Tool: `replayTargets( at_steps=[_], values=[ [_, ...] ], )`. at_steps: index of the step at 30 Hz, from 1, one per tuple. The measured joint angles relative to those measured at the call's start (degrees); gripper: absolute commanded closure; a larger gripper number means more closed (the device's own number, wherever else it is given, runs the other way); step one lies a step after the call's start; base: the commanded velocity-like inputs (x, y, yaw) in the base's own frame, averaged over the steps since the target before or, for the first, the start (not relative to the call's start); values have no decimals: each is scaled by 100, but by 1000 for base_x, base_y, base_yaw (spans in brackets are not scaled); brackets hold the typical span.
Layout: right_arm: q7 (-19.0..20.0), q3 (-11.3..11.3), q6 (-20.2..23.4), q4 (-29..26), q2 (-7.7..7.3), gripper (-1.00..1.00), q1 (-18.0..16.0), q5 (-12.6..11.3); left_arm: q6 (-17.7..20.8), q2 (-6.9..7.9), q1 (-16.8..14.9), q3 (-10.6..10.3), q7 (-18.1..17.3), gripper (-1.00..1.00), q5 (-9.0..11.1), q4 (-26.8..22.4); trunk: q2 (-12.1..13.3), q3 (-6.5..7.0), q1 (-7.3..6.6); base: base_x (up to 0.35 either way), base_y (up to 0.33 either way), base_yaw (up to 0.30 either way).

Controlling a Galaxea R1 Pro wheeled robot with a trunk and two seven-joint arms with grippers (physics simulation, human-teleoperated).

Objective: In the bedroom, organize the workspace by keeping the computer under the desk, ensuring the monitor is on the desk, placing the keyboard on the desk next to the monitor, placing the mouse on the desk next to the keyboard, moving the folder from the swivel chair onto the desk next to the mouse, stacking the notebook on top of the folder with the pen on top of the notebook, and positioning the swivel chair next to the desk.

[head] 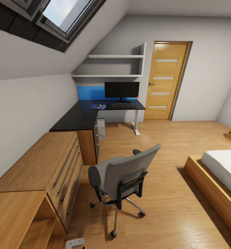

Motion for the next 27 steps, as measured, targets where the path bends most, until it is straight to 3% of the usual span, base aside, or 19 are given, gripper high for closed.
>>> replayTargets(
  at_steps=[8, 10, 17, 21, 22, 27],
  values=[
    [-49, -13, -38, -141, 5, -100, -1, -6, 181, 2, -293, 2, 12, -100, 252, -49, -321, -144, 176, 0, 0, -9],
    [-225, -18, -26, -485, 11, -100, -1, -8, 536, -15, -408, 3, 37, -100, 322, -51, -401, -182, 220, 0, 0, -96],
    [-618, -15, -11, -864, 6, -100, -10, -6, 781, -8, -460, 91, 42, -100, 426, 55, -682, -316, 374, 0, 0, -57],
    [-648, -16, -3, -1074, 10, -100, -22, -21, 775, -6, -463, 259, 16, -100, 529, 253, -843, -388, 461, 0, 0, -6],
    [-648, -26, 2, -1180, 20, -100, -27, -83, 679, -5, -463, 357, 8, -100, 567, 358, -883, -406, 483, 0, 0, 0],
    [-638, -38, -18, -1179, 29, -100, -26, -435, 76, -13, -464, 360, 15, -100, 575, 577, -1084, -496, 593, 0, 0, 0]
  ],
)
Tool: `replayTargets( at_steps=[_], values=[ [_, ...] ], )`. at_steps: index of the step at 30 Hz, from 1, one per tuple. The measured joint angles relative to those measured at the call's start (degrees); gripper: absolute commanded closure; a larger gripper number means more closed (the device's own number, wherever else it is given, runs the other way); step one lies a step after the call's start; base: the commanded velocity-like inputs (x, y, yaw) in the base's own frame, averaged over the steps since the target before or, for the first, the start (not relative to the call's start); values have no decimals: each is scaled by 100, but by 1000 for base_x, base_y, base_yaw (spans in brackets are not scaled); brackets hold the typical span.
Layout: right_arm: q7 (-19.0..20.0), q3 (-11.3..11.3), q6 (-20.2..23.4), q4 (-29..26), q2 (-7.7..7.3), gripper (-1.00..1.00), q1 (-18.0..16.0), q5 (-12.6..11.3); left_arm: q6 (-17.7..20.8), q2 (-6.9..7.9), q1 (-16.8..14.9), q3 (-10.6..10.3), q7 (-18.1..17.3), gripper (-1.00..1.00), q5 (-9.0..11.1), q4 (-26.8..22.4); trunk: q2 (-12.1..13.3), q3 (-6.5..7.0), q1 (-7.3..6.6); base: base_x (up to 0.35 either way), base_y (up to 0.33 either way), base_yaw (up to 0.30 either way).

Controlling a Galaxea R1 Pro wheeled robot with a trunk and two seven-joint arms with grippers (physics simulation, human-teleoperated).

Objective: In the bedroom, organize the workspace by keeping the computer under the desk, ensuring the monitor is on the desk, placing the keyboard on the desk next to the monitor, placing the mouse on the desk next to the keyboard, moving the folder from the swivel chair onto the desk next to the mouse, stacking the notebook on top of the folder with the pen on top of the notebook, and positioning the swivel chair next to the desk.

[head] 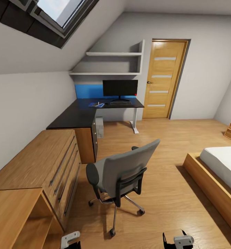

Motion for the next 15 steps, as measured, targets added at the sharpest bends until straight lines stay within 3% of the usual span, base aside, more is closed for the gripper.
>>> replayTargets(
  at_steps=[5, 13, 15],
  values=[
    [13, -2, -23, 124, -9, -100, 1, -184, -239, -7, 0, 1, -4, -100, 0, 118, -201, -90, 110, 0, 0, 0],
    [19, 13, -52, 237, 8, -100, -1, -233, -317, -28, 0, -3, -13, -100, -12, 147, -522, -233, 286, 0, 0, 0],
    [20, 16, -290, 259, 215, -100, 0, -224, -311, -27, -1, 10, 8, -100, 17, 150, -602, -269, 330, 0, 0, -29]
  ],
)
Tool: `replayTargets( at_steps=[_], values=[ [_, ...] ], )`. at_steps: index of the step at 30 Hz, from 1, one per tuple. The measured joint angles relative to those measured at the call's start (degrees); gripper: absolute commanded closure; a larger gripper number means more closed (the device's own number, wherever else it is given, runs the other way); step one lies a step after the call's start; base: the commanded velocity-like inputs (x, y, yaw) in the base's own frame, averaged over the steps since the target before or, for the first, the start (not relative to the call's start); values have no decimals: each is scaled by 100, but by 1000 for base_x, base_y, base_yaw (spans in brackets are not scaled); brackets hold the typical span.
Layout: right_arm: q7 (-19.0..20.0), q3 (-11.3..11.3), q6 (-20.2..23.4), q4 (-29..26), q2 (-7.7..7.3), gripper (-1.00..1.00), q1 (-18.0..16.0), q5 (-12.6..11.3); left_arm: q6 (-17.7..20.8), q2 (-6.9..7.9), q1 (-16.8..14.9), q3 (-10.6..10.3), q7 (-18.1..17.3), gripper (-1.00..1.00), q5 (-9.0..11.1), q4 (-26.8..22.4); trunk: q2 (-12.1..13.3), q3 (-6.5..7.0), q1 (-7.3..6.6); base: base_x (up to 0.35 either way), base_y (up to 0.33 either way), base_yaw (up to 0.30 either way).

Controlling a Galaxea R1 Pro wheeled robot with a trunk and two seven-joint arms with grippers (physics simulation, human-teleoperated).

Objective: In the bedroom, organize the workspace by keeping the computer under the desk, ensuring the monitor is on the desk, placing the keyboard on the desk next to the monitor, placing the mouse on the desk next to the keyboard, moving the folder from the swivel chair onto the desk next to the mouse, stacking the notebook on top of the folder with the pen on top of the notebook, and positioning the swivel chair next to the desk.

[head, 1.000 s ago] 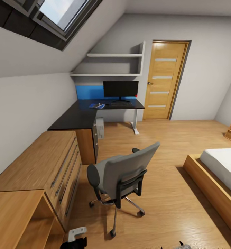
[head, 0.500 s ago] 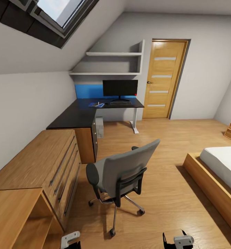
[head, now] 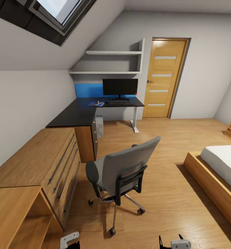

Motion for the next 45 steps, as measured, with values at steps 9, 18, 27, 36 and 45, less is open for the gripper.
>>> replayTargets(
  at_steps=[9, 18, 27, 36, 45],
  values=[
    [-2, -23, -77, 33, 39, -100, 3, -13, 26, -9, 0, -8, 6, -100, -8, 9, -361, -162, 198, 0, 0, -8],
    [0, -11, -84, 64, 59, -100, 3, -13, 63, -119, -2, -21, 4, -100, -20, 131, -722, -323, 395, 0, 0, 16],
    [5, 4, -84, 116, 68, -100, 1, -13, 47, -132, -2, -24, 5, -100, -31, 180, -1083, -486, 593, 0, 0, 157],
    [26, 12, -84, 119, 68, -100, 4, -12, 25, -161, -2, -30, 4, -100, -43, 184, -1444, -648, 791, 0, 0, 27],
    [28, 14, -65, 120, 68, -100, -1, -12, 15, -262, -1, -33, 13, -100, -46, 184, -1805, -810, 989, 0, 0, 1]
  ],
)
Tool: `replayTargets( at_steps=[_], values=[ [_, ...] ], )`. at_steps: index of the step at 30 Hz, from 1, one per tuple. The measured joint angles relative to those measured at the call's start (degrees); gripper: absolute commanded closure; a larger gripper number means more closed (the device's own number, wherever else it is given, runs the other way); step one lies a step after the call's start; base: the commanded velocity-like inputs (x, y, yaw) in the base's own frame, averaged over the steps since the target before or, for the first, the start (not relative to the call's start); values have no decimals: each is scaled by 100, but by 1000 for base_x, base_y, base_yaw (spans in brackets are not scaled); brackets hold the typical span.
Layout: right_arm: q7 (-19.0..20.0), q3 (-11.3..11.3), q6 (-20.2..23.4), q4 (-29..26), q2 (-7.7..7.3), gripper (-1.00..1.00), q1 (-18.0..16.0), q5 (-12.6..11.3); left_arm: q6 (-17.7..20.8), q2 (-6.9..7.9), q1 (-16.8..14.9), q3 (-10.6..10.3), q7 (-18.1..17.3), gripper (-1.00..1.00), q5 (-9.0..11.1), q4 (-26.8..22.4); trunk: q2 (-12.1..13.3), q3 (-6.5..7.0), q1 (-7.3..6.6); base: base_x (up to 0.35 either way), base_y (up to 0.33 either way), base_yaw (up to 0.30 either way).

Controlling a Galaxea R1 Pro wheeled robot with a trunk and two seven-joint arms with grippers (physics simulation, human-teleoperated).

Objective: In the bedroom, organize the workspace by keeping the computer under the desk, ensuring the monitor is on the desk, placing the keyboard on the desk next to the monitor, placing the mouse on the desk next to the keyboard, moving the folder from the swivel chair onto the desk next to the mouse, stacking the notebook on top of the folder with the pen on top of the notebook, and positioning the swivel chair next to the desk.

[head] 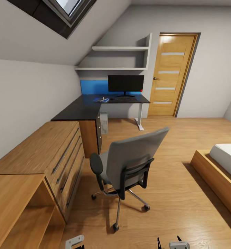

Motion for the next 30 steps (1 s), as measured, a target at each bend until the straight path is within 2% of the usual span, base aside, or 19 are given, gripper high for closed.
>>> replayTargets(
  at_steps=[11, 30],
  values=[
    [0, 1, -2, 0, 0, -100, 0, 0, 6, -100, 0, 7, 4, -100, -77, 6, -441, -198, 242, 0, 0, 0],
    [2, 6, 14, 0, 0, -100, 1, 0, -20, -115, -2, 14, 22, -100, -72, 9, -1203, -539, 659, 0, 0, 0]
  ],
)
